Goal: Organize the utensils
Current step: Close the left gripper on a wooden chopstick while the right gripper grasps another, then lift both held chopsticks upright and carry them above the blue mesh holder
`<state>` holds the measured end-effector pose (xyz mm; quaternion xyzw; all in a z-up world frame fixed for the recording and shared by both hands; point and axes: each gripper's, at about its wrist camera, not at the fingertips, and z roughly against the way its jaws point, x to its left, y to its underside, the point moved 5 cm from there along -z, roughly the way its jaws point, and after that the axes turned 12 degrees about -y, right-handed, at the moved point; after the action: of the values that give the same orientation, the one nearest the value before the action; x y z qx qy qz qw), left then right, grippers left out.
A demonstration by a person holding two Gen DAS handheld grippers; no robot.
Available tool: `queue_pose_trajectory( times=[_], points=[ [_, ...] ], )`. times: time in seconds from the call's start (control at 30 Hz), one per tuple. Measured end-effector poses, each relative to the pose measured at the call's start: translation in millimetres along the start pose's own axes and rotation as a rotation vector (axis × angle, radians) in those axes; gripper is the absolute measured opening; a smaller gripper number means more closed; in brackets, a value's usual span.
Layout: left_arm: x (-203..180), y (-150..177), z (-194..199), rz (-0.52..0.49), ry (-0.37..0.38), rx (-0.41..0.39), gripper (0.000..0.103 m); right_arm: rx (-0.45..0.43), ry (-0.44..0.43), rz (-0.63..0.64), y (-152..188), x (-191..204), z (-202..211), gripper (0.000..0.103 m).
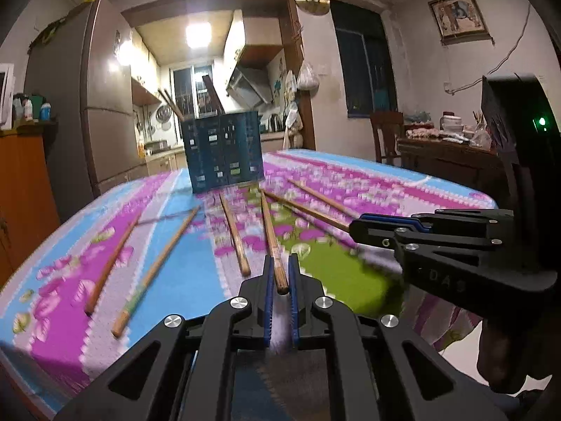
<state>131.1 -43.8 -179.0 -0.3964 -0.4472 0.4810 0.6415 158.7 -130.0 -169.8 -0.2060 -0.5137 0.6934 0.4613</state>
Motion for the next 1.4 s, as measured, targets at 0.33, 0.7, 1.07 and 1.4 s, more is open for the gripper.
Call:
queue_pose_trajectory(
  times=[0.33, 0.7, 1.07, 1.4],
  points=[
    [18, -58, 35, 0.045, -0.007, -0.134, 0.008, -0.112, 0.006, 0.088, -55, 15, 48, 0.005],
    [29, -114, 44, 0.061, -0.008, -0.232, 0.008, -0.185, -0.007, 0.176, -113, 21, 68, 0.005],
    [39, -169, 15, 0.095, 0.033, -0.216, 0.008, -0.176, -0.057, 0.178, -179, 0, 55, 0.005],
    [47, -201, -2, 0.089, 0.04, -0.195, 0.008, -0.144, -0.067, 0.193, -202, -2, 35, 0.005]
  ],
)
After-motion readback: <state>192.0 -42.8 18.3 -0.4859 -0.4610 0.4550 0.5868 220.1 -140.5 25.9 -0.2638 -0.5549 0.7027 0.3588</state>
